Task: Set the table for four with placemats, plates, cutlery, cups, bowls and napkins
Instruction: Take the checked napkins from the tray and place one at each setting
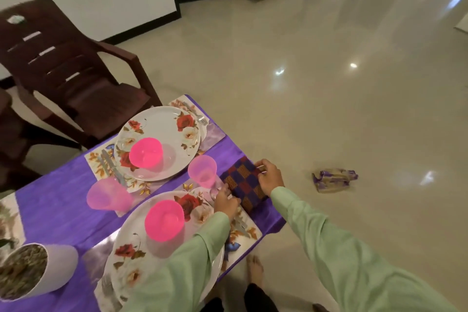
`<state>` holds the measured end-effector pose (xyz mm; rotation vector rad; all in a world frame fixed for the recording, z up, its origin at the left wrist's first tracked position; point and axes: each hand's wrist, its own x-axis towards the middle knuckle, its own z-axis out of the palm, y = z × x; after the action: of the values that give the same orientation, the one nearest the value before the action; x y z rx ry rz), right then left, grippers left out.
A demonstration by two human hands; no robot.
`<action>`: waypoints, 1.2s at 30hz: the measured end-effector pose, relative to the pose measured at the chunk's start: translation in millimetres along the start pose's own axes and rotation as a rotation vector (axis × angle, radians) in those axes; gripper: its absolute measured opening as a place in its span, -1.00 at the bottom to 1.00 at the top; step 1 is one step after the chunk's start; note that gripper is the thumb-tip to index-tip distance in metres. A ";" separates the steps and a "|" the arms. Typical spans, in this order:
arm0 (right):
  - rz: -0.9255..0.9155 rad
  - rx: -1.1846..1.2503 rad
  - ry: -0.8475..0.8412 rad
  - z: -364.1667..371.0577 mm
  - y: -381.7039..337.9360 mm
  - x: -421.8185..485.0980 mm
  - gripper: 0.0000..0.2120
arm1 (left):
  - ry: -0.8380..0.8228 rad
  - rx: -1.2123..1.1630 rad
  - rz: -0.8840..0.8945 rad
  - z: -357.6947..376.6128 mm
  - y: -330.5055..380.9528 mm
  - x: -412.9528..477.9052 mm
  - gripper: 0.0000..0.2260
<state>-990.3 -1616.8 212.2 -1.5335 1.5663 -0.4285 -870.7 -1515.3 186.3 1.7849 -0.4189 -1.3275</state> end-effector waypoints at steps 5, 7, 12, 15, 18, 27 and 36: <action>-0.024 0.015 -0.047 5.0 -1.6 16.3 -0.68 | 0.007 0.075 0.027 3.0 39.3 -24.2 -0.44; -0.044 -0.016 -0.060 7.8 -1.3 18.2 -0.68 | -0.010 0.094 0.013 3.2 42.7 -26.6 -0.42; -0.111 -0.169 -0.013 7.4 -4.1 7.4 -0.72 | 0.052 0.226 0.074 -11.3 38.8 -34.4 -0.55; -0.131 -0.173 0.055 8.0 -3.8 -15.7 -0.74 | 0.022 0.231 0.123 -23.6 32.7 -39.5 -0.62; -0.127 -0.145 0.183 13.6 -4.6 -55.7 -0.75 | -0.077 0.217 0.203 -40.3 25.3 -47.5 -0.66; -0.026 -0.159 0.512 28.7 -5.0 -211.5 -0.72 | -0.361 0.279 0.386 -98.7 8.2 -121.7 -0.68; -0.001 -0.099 0.733 26.9 15.5 -344.1 -0.71 | -0.535 0.381 0.490 -101.8 -26.3 -201.0 -0.65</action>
<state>-1029.8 -1285.6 302.4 -1.5340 2.1586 -1.0086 -861.0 -1317.6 297.0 1.4453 -1.3856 -1.4056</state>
